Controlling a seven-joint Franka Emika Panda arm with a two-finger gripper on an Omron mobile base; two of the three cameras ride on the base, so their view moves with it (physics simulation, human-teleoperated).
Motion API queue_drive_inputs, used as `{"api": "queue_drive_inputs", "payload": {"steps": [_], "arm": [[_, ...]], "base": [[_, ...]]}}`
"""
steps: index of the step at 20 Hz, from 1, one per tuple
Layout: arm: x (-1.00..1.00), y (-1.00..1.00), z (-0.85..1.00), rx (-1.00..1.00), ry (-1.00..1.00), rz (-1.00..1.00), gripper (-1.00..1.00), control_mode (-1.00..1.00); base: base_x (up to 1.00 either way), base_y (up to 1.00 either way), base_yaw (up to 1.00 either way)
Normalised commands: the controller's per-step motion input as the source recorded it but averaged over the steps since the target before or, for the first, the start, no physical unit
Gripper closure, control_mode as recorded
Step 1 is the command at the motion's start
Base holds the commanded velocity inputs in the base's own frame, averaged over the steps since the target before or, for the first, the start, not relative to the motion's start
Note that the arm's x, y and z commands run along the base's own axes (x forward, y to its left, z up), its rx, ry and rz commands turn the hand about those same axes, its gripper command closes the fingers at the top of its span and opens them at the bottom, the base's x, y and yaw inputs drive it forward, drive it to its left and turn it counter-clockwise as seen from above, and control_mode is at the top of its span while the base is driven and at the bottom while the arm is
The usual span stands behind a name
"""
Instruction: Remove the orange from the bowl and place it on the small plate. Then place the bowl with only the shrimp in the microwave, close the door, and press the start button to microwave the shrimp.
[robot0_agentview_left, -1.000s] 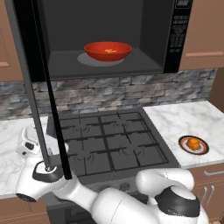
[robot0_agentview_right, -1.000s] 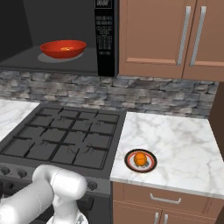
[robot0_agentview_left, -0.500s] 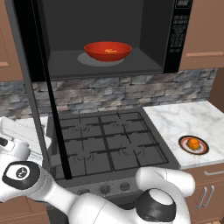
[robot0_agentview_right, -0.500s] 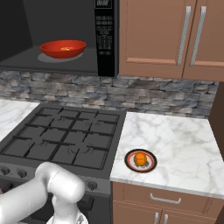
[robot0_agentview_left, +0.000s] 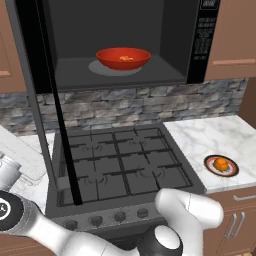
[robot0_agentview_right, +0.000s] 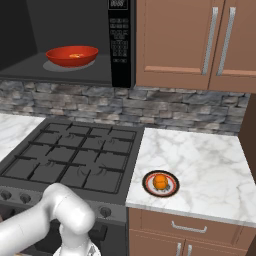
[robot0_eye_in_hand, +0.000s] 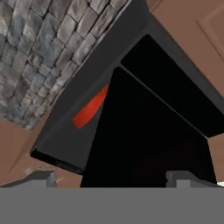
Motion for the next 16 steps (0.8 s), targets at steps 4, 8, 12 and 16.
{"api": "queue_drive_inputs", "payload": {"steps": [4,8,12,16], "arm": [[-0.35,-0.68,0.37,0.26,-0.13,-0.06,-1.0,-1.0],[-0.21,-0.85,0.42,0.28,-0.1,-0.01,-1.0,-1.0],[-0.04,-1.0,0.31,0.3,-0.11,0.0,-1.0,-1.0],[0.0,-1.0,0.19,0.32,-0.11,0.0,-1.0,-1.0]], "base": [[0.0,0.0,0.0],[0.0,0.0,0.0],[0.0,0.0,0.0],[0.0,0.0,0.0]]}}
